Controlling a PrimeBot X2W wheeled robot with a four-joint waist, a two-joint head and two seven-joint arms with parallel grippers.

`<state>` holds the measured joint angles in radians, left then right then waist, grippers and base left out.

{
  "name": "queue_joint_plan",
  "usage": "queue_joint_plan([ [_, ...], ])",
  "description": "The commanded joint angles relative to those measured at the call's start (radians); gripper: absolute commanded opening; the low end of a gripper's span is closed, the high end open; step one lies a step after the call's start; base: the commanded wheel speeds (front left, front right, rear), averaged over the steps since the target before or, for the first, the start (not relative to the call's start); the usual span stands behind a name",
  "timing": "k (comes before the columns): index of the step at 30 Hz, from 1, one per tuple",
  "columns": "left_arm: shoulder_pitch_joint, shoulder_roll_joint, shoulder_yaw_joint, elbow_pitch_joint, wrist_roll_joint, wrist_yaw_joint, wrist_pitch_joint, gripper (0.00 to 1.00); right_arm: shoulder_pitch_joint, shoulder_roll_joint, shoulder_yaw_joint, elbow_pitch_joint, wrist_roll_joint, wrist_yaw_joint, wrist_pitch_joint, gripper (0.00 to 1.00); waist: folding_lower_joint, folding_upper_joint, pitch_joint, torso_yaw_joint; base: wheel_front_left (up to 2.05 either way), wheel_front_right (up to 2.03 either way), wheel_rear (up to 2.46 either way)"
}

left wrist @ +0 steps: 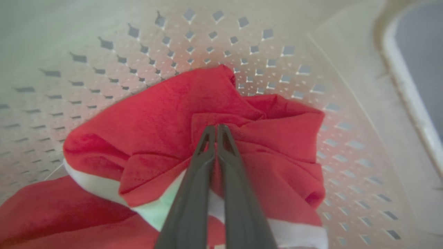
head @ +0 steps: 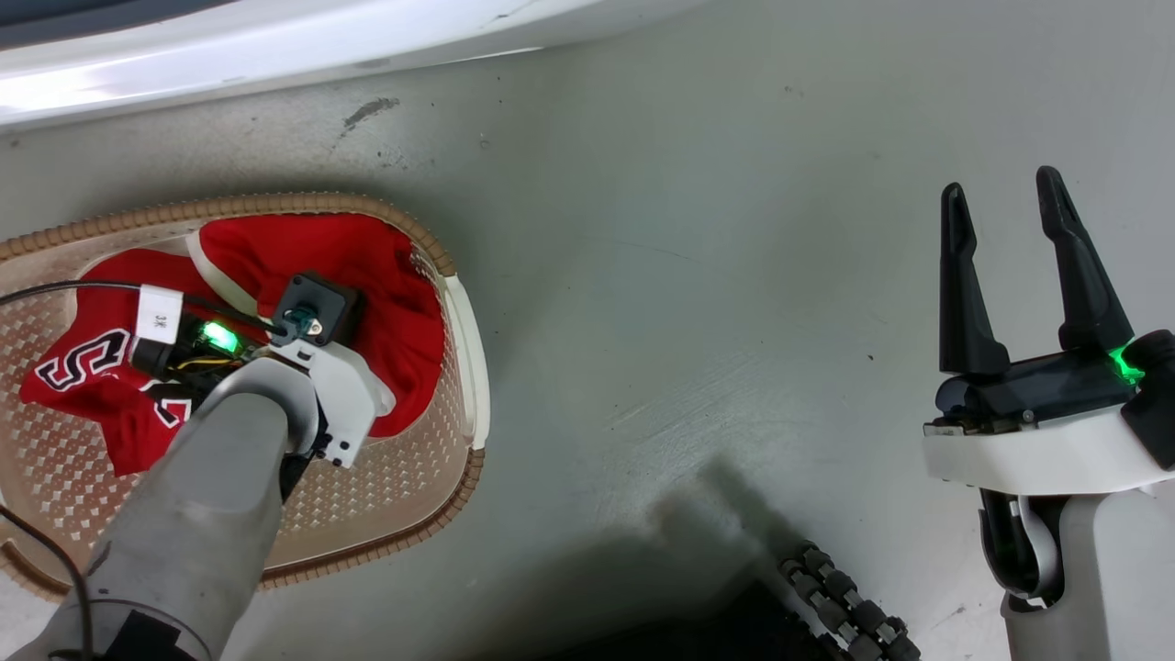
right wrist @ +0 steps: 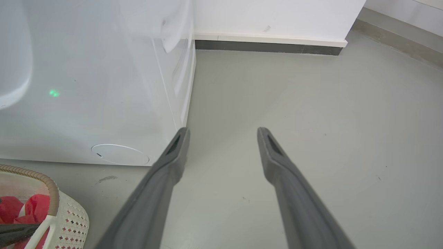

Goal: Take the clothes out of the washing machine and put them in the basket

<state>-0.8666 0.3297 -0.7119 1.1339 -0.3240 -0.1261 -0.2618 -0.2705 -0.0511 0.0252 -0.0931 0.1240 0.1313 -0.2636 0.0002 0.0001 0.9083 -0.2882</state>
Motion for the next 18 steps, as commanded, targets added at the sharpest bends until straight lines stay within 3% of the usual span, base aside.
queue_joint_plan([
  [1,-0.011,-0.010,0.000,0.006,0.001,0.002,-0.004,0.59,-0.016,0.002,0.001,0.004,0.003,-0.001,-0.002,1.00,-0.0002,-0.0001,-0.004,0.001,0.00,0.00,0.00],
  [2,-0.009,-0.012,0.000,0.003,0.003,0.004,-0.004,1.00,-0.016,0.002,0.001,0.007,0.001,-0.001,-0.002,1.00,-0.0002,-0.0001,-0.010,0.003,0.00,0.00,0.00],
  [10,0.063,-0.035,0.023,-0.099,0.007,0.005,-0.004,1.00,-0.016,0.001,-0.014,0.036,-0.025,-0.001,-0.002,1.00,-0.0002,-0.0001,-0.127,0.045,0.00,0.00,0.00],
  [18,0.171,-0.064,0.023,-0.255,0.021,-0.002,-0.004,1.00,0.020,0.001,-0.058,0.084,-0.074,-0.001,-0.002,1.00,-0.0002,-0.0001,-0.329,0.134,0.00,0.00,0.00],
])
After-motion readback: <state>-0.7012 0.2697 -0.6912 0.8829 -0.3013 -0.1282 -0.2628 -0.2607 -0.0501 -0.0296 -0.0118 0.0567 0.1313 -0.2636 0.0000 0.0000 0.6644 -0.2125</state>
